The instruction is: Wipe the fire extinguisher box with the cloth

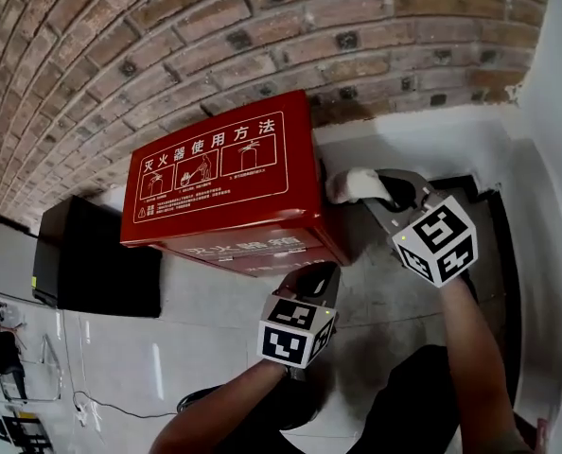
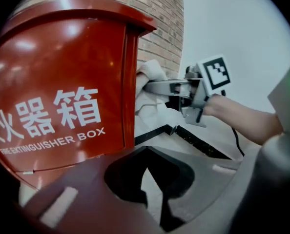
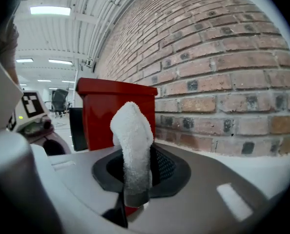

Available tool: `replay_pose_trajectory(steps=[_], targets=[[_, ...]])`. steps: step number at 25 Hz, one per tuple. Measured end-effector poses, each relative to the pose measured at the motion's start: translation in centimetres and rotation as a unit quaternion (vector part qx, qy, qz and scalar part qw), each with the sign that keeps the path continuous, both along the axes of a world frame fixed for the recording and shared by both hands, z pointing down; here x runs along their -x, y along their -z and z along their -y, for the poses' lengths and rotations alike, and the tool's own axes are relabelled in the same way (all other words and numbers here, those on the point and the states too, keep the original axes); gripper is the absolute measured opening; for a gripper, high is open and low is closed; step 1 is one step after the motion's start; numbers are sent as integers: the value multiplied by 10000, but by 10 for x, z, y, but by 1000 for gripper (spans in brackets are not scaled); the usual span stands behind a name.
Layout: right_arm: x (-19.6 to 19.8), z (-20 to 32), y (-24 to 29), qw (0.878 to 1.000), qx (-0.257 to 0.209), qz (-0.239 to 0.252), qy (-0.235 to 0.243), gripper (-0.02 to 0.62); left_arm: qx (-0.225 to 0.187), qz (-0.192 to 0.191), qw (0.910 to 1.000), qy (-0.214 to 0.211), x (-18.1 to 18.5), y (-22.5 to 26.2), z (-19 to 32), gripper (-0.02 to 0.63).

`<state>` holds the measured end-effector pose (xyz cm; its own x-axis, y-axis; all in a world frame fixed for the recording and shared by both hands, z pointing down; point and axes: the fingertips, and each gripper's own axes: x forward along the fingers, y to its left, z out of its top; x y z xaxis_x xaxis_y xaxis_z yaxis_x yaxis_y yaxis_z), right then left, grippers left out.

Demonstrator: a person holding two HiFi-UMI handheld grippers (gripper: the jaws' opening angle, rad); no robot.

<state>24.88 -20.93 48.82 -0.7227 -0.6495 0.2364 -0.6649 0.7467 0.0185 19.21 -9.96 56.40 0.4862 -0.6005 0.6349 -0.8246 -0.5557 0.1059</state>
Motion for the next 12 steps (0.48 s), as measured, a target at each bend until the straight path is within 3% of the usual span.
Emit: replay_pose_trajectory(steps=[7,12], targets=[[17,-74,-42,9925,679,-253,988,89,402,26,9988,268,8,-26,-1,0],[25,-87,-55,9868,932,-197,1310,89,407,135,9988,247,8,-31,-4,0]])
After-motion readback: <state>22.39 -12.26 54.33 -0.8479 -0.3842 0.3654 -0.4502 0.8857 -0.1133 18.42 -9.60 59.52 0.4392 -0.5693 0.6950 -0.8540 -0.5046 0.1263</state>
